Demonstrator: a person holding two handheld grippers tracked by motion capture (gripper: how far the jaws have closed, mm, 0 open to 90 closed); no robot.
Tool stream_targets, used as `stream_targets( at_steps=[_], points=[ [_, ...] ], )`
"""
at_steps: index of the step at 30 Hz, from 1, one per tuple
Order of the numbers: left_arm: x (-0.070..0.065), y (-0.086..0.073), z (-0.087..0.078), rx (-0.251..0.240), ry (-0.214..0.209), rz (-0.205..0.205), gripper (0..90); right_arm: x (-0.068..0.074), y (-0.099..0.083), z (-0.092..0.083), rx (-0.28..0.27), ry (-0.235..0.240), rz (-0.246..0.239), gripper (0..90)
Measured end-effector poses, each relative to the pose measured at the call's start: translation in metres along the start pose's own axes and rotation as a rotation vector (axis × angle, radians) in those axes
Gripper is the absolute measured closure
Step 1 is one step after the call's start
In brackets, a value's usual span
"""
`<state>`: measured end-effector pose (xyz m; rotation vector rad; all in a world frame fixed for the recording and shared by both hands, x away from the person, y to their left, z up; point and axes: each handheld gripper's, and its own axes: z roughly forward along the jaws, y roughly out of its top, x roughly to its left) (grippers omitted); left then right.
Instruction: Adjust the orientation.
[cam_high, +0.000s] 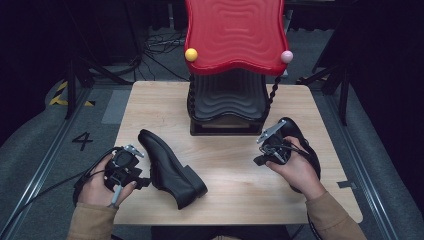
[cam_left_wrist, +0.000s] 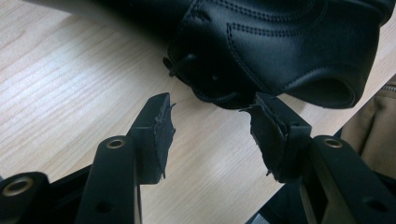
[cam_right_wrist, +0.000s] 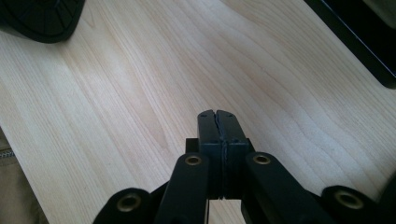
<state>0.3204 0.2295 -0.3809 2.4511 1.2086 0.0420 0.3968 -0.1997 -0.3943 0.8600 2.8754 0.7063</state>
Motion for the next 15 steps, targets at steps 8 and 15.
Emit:
stream_targets(
  at_steps=[8, 15],
  points=[
    [0.0002, 0.0055, 0.0008, -0.015, 0.002, 0.0, 48.7, -0.0005, -0.0041, -0.0019, -0.051, 0.006, 0.003, 90.0],
    [0.0009, 0.0049, -0.0003, -0.037, -0.024, -0.011, 49.0, 0.0055, -0.0014, -0.0004, -0.093, 0.047, -0.014, 90.0]
  ],
)
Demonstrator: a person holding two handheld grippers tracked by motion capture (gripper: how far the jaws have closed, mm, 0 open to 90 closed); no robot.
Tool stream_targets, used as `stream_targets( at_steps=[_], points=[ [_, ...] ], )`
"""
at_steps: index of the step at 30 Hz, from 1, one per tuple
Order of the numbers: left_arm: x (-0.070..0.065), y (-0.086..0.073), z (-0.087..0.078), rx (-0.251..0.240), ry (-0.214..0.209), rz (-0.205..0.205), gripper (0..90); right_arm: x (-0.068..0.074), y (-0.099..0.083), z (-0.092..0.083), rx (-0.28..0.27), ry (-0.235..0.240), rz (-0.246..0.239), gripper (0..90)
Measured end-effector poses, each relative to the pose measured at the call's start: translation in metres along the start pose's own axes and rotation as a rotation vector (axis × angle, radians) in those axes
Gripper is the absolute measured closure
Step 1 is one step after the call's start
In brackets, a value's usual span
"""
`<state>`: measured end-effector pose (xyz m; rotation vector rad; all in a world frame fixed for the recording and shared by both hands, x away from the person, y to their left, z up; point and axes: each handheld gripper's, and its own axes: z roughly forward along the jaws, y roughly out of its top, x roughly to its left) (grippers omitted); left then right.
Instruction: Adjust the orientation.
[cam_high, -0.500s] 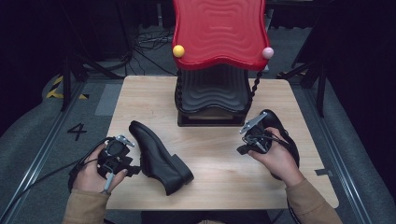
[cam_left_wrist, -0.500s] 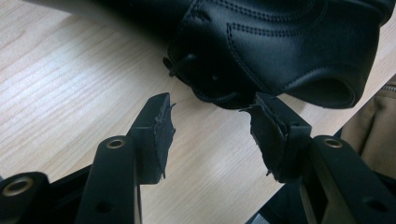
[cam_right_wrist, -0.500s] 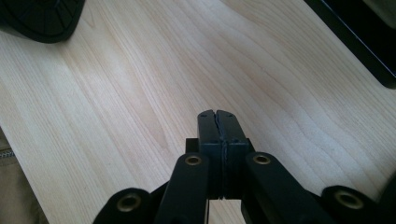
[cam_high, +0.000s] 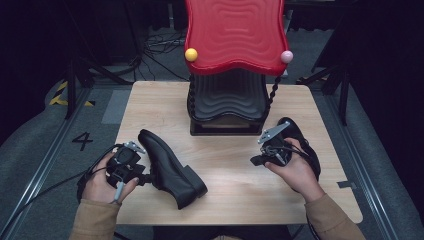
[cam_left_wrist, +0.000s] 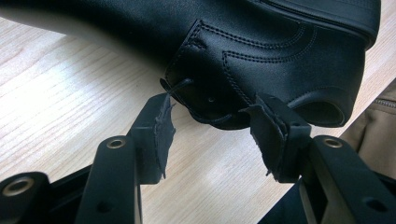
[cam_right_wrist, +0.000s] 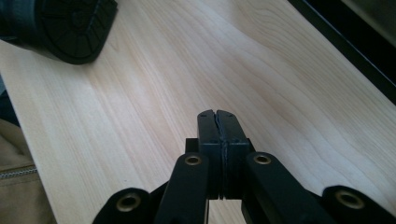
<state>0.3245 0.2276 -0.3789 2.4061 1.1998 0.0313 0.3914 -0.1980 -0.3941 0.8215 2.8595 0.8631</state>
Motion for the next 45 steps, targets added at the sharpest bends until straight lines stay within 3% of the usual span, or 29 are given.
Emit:
stream_targets(
  at_steps=[11, 17, 33, 45],
  points=[
    [-0.001, -0.013, -0.007, -0.009, 0.026, -0.016, 48.5, 0.019, 0.02, 0.013, -0.003, 0.065, -0.059, 90.0],
    [0.0, -0.024, -0.01, -0.009, 0.034, -0.044, 48.4, 0.029, 0.034, 0.022, -0.013, 0.1, -0.105, 90.0],
    [-0.001, -0.035, -0.011, -0.001, 0.042, -0.067, 48.0, 0.065, 0.058, 0.044, -0.058, 0.199, -0.212, 90.0],
    [-0.001, -0.039, -0.011, 0.004, 0.041, -0.071, 47.7, 0.093, 0.068, 0.063, -0.057, 0.259, -0.287, 90.0]
  ],
)
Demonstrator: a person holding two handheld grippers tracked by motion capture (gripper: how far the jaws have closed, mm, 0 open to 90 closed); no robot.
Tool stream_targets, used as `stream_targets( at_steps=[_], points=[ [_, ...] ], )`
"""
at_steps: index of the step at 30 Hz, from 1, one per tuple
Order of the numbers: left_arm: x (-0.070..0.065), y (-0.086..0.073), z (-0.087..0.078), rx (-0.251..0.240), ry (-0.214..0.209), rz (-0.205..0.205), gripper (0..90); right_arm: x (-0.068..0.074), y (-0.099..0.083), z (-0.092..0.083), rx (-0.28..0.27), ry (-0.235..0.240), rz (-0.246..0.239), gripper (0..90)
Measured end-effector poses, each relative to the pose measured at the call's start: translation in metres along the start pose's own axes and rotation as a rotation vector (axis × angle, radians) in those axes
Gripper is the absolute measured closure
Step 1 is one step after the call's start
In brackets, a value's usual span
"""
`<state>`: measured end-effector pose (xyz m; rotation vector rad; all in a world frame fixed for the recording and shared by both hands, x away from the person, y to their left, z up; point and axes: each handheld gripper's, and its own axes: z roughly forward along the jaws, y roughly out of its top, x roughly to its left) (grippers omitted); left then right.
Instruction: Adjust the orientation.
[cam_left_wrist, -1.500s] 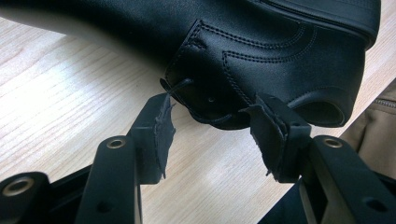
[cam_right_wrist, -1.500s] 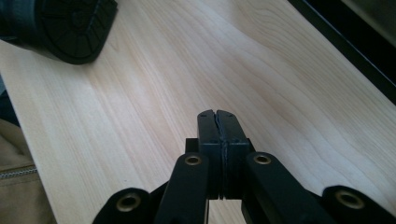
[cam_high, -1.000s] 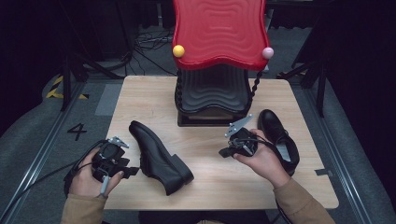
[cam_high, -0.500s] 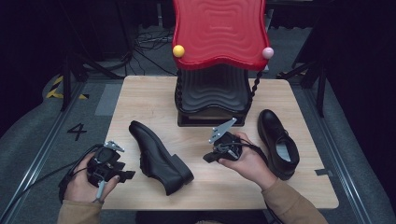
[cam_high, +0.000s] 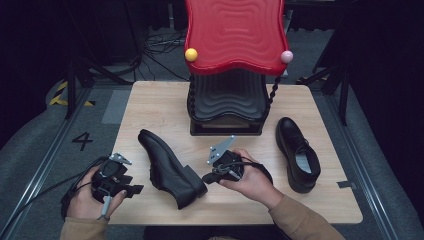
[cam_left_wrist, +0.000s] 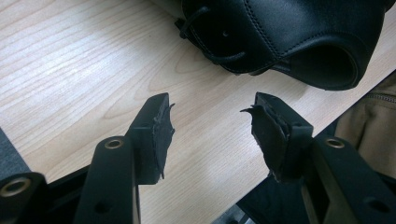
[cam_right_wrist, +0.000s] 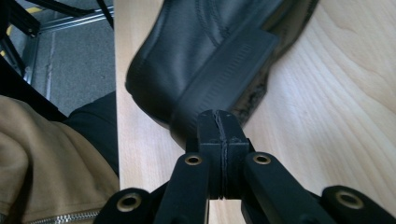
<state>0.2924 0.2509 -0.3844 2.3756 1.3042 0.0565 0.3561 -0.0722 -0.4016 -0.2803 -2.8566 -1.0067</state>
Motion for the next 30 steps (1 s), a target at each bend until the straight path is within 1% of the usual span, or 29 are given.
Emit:
stream_targets(
  at_steps=[2, 7, 10, 11, 12, 16, 20, 25, 30],
  points=[
    [0.0, 0.0, 0.0, 0.0, -0.002, -0.004, 47.6, 0.004, 0.002, 0.003, -0.007, 0.011, -0.016, 90.0],
    [-0.001, 0.001, 0.001, 0.002, -0.001, 0.001, 47.6, 0.01, 0.004, 0.007, -0.015, 0.02, -0.036, 90.0],
    [-0.001, 0.001, 0.002, 0.003, 0.001, 0.006, 47.5, 0.01, 0.004, 0.01, -0.002, 0.012, -0.041, 90.0],
    [-0.001, 0.001, 0.002, 0.003, 0.001, 0.006, 47.5, 0.01, 0.003, 0.011, 0.004, 0.001, -0.042, 90.0],
    [-0.001, 0.001, 0.001, 0.002, -0.001, 0.004, 47.5, 0.009, 0.002, 0.011, -0.003, 0.009, -0.036, 90.0],
    [-0.001, 0.001, 0.002, 0.005, -0.004, -0.001, 47.4, 0.009, 0.002, 0.011, -0.001, 0.005, -0.041, 90.0],
    [-0.001, 0.001, 0.002, 0.004, -0.002, -0.002, 46.6, 0.007, 0.002, 0.01, 0.006, -0.003, -0.03, 90.0],
    [-0.001, 0.001, 0.001, 0.001, 0.0, 0.001, 46.7, 0.002, -0.001, 0.007, 0.003, -0.002, -0.003, 90.0],
    [-0.001, 0.002, 0.001, 0.002, -0.002, 0.001, 46.7, -0.002, -0.004, 0.002, 0.011, -0.034, 0.009, 90.0]
  ],
)
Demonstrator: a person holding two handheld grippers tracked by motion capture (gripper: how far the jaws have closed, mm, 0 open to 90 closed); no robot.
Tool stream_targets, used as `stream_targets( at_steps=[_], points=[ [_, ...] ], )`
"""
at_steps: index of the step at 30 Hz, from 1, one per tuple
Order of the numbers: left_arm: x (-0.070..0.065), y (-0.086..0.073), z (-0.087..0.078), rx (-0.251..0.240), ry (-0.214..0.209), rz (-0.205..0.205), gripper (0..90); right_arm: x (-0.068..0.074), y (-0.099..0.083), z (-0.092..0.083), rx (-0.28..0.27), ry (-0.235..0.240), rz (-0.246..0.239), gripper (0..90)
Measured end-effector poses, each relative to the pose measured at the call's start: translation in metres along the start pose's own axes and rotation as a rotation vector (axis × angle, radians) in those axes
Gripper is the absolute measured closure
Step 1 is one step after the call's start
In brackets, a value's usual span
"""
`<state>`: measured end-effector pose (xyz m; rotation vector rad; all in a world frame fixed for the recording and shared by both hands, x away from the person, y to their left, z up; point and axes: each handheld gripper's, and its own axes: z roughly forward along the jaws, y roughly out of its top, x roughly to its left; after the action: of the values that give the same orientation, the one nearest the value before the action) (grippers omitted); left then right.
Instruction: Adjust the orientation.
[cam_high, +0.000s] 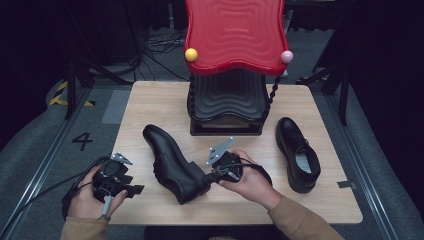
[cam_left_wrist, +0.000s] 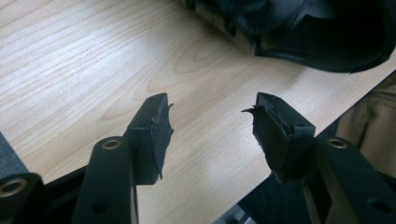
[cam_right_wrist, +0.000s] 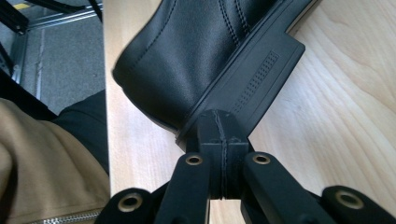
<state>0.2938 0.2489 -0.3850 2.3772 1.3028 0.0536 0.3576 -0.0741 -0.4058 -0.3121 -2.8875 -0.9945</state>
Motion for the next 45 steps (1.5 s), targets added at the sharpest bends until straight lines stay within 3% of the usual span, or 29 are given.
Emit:
stream_targets(
  at_steps=[16, 23, 25, 32, 38, 41, 45],
  points=[
    [0.0, 0.002, 0.001, 0.002, -0.003, 0.007, 46.6, -0.025, -0.017, -0.008, 0.027, -0.076, 0.065, 90.0],
    [0.002, 0.002, 0.003, 0.004, -0.007, 0.002, 46.5, -0.037, -0.028, -0.001, 0.131, -0.195, 0.097, 90.0],
    [0.003, 0.003, 0.002, 0.003, -0.004, 0.007, 46.5, -0.043, -0.034, 0.002, 0.123, -0.149, 0.13, 90.0],
    [0.002, 0.003, 0.002, -0.001, -0.006, 0.005, 46.5, -0.042, -0.033, -0.004, 0.112, -0.157, 0.126, 89.8],
    [0.002, 0.003, 0.0, -0.004, 0.002, 0.012, 46.5, -0.043, -0.029, -0.016, 0.087, -0.189, 0.117, 80.4],
    [0.003, 0.0, 0.0, -0.002, -0.005, -0.005, 46.3, -0.041, -0.021, -0.033, 0.04, -0.192, 0.114, 72.3],
    [0.006, -0.004, -0.002, -0.005, -0.001, -0.022, 46.3, -0.028, -0.003, -0.044, -0.007, -0.18, 0.081, 65.6]
  ],
)
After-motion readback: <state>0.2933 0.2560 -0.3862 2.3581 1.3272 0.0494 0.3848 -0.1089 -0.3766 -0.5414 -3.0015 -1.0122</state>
